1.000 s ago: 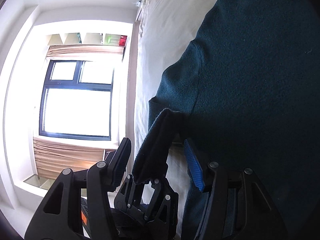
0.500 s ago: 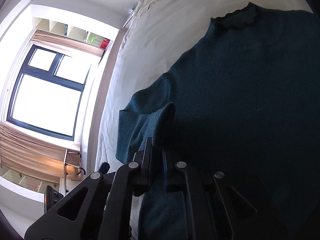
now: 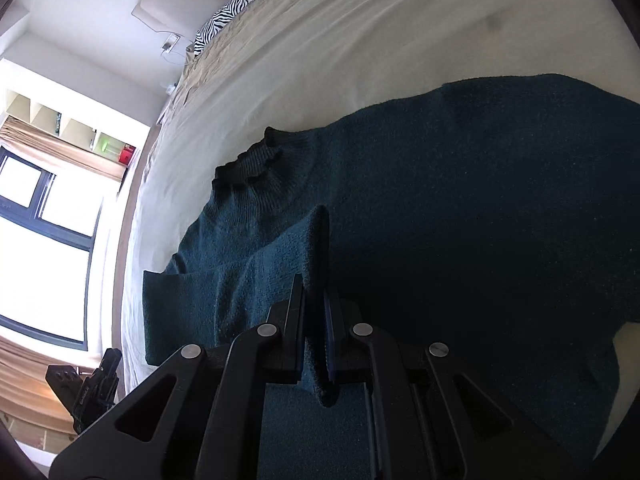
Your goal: Fold small clothes
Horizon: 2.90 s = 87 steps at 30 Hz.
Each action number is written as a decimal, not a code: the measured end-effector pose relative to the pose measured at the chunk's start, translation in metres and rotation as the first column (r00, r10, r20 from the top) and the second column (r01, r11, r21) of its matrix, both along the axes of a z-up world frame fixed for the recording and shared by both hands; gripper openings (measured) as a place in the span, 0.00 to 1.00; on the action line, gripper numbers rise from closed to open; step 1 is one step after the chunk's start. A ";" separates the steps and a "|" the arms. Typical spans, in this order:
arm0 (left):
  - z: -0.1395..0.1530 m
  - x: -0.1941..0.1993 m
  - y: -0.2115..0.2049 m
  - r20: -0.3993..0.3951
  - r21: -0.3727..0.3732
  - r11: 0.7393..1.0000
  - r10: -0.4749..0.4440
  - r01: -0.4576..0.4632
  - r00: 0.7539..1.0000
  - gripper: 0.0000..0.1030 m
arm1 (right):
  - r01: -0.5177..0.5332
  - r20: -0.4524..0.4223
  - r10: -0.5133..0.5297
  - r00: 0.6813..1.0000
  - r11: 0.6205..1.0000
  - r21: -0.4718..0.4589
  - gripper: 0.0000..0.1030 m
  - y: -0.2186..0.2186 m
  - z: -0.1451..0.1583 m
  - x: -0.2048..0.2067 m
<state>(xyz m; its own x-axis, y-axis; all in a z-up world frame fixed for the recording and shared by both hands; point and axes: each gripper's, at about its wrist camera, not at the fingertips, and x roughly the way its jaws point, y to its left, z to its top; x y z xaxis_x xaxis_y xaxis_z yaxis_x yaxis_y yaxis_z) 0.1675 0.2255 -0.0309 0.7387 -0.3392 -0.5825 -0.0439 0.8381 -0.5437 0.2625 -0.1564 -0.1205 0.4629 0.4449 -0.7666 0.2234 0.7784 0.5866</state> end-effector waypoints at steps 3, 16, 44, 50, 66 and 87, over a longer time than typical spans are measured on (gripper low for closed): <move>0.001 0.011 -0.006 0.003 -0.030 0.999 -0.028 0.028 1.000 0.14 | 0.022 0.001 -0.022 1.000 1.000 -0.018 0.07 -0.011 -0.007 0.002; -0.017 0.057 -0.031 -0.035 -0.087 0.993 -0.086 0.082 0.996 0.14 | 0.063 -0.016 -0.064 0.998 0.995 -0.071 0.07 -0.035 -0.016 0.001; -0.060 0.102 -0.046 -0.149 -0.040 0.984 -0.178 0.174 0.973 0.03 | 0.099 -0.040 -0.096 0.995 0.992 0.079 0.08 -0.050 -0.035 -0.002; -0.067 0.058 -0.071 -0.149 0.065 0.970 -0.222 0.234 0.964 0.03 | 0.080 -0.022 -0.079 0.997 0.997 0.023 0.09 -0.038 -0.031 -0.026; -0.036 0.001 -0.115 -0.109 0.187 0.949 -0.237 0.254 0.965 0.36 | 0.198 0.077 -0.202 0.976 0.978 0.061 0.20 -0.079 -0.014 -0.099; -0.030 -0.049 -0.196 -0.112 -0.156 0.939 -0.327 0.308 0.938 0.60 | 0.769 0.003 -0.853 0.522 0.473 0.429 0.46 -0.350 -0.054 -0.318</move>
<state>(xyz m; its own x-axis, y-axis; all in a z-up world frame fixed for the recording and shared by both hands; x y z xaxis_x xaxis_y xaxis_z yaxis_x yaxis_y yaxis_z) 0.1190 0.0296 -0.0607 0.4976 -0.6246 -0.6018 0.1323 0.7404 -0.6591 -0.0553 -0.5066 -0.1747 0.8659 -0.0141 -0.5000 0.5001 0.0473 0.8647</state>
